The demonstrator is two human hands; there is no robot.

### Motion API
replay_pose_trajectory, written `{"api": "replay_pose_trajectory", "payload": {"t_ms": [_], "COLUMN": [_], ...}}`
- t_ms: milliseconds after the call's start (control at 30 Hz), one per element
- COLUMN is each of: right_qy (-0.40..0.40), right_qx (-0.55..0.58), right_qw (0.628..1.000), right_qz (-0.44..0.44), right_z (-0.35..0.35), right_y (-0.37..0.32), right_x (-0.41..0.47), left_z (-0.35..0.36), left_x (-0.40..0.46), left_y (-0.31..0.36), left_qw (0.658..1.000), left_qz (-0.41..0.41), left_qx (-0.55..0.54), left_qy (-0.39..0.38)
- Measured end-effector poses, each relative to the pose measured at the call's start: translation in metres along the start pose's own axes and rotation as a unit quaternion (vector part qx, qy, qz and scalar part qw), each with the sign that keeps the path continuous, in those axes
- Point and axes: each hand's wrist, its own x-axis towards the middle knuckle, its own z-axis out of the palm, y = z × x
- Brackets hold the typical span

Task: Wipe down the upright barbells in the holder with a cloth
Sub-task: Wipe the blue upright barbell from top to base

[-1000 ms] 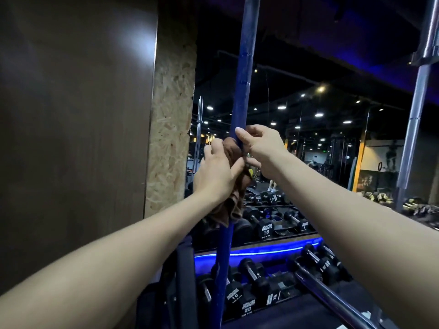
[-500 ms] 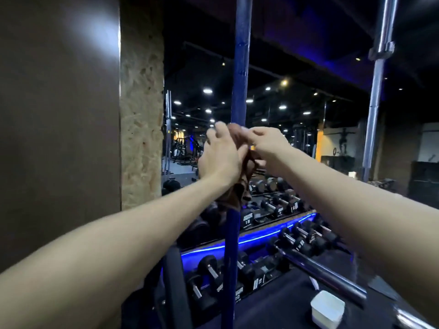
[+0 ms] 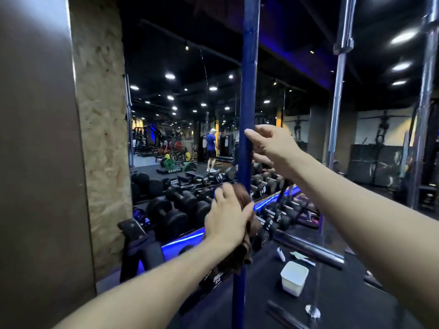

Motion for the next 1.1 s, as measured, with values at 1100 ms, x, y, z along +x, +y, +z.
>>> {"api": "replay_pose_trajectory", "payload": {"t_ms": [1100], "right_qy": [0.007], "right_qx": [-0.052], "right_qw": [0.998], "right_qz": [0.018], "right_z": [0.005], "right_y": [0.040], "right_x": [-0.038], "left_z": [0.049], "left_x": [-0.049], "left_y": [-0.049], "left_qw": [0.987], "left_qz": [-0.017], "left_qx": [-0.024], "left_qy": [-0.161]}}
